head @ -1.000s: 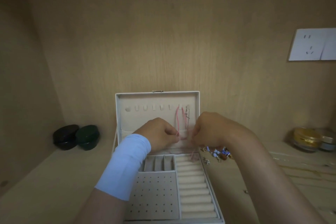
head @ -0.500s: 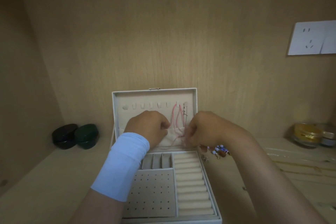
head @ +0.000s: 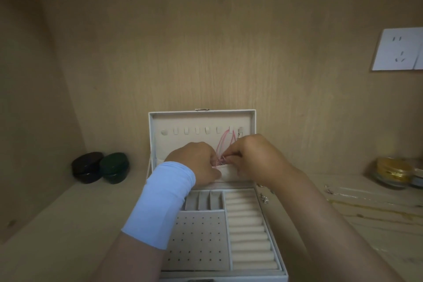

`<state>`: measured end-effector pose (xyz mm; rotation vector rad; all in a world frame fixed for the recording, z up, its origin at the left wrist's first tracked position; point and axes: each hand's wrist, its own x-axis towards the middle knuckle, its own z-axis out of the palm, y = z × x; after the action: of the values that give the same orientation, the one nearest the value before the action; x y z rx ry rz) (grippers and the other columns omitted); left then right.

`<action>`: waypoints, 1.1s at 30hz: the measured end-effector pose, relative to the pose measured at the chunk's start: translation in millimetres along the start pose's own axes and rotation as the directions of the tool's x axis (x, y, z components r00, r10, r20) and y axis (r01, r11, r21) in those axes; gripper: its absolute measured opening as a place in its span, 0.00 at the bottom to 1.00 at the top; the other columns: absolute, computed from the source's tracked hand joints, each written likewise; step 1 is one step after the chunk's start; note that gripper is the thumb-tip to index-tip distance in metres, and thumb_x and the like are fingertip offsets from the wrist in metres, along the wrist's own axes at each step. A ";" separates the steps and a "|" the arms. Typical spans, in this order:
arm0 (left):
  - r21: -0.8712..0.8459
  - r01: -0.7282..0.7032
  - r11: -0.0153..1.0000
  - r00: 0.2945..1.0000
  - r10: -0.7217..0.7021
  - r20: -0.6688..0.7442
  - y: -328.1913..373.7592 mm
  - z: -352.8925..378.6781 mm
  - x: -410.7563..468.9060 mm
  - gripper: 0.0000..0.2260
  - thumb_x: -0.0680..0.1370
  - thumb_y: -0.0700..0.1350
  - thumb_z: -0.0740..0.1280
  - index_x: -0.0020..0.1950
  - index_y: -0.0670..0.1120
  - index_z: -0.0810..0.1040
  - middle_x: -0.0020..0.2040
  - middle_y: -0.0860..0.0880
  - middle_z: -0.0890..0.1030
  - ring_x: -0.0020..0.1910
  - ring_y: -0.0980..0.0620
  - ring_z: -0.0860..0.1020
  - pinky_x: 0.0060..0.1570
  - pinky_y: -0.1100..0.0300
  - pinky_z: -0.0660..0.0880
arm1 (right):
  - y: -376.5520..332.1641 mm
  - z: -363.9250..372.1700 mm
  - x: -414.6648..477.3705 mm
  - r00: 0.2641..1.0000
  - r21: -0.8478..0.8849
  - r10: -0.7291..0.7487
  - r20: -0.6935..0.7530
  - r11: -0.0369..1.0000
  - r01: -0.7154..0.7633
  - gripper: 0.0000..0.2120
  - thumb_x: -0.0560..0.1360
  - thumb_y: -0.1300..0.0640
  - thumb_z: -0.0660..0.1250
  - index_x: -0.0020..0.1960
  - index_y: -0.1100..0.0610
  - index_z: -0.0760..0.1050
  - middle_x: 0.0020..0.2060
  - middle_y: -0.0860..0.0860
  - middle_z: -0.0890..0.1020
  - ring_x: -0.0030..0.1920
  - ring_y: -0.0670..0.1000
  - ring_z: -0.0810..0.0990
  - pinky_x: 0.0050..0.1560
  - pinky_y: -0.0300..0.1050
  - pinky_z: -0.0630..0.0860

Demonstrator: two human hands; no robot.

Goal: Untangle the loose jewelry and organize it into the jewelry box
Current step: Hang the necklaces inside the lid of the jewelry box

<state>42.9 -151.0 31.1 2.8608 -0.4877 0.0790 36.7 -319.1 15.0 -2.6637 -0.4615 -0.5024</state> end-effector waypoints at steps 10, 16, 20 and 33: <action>0.018 0.024 1.000 0.973 -0.019 -0.230 3.2 5.0 2.2 0.05 0.73 0.53 0.69 0.45 0.55 0.83 0.45 0.56 0.83 0.46 0.51 0.80 0.46 0.61 0.75 | -8.5 -21.5 -5.8 0.954 -0.200 0.298 -0.031 0.933 -0.298 0.18 0.68 0.41 0.72 0.34 0.56 0.81 0.30 0.51 0.78 0.33 0.52 0.79 0.32 0.44 0.77; -0.033 0.006 0.999 0.948 -0.016 -0.317 -1.9 4.7 3.2 0.09 0.75 0.55 0.67 0.41 0.53 0.83 0.41 0.55 0.83 0.43 0.53 0.79 0.43 0.60 0.75 | -5.5 -4.2 -1.2 0.970 -0.064 0.238 -0.036 0.969 -0.240 0.06 0.72 0.49 0.72 0.41 0.50 0.84 0.39 0.47 0.84 0.41 0.51 0.82 0.39 0.42 0.77; -0.246 -0.011 0.969 0.935 -0.078 -0.347 -0.4 6.5 7.1 0.05 0.73 0.53 0.71 0.41 0.53 0.84 0.40 0.56 0.82 0.43 0.54 0.79 0.45 0.60 0.76 | -2.8 -0.9 3.2 0.958 0.169 0.243 -0.154 0.961 -0.217 0.03 0.70 0.51 0.75 0.39 0.48 0.86 0.36 0.45 0.85 0.40 0.46 0.82 0.43 0.48 0.81; -0.122 0.037 0.992 0.994 -0.049 -0.099 -17.8 -10.7 1.7 0.14 0.74 0.42 0.70 0.58 0.53 0.81 0.56 0.54 0.81 0.57 0.52 0.79 0.62 0.57 0.73 | -10.6 12.9 -2.3 0.997 -0.182 0.026 -0.067 0.982 -0.038 0.13 0.74 0.52 0.62 0.51 0.46 0.84 0.48 0.47 0.85 0.50 0.54 0.81 0.47 0.46 0.79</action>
<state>50.3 -132.7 37.7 2.7320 -0.3957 0.1809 34.2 -304.9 6.3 -2.8153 -0.3686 -0.6480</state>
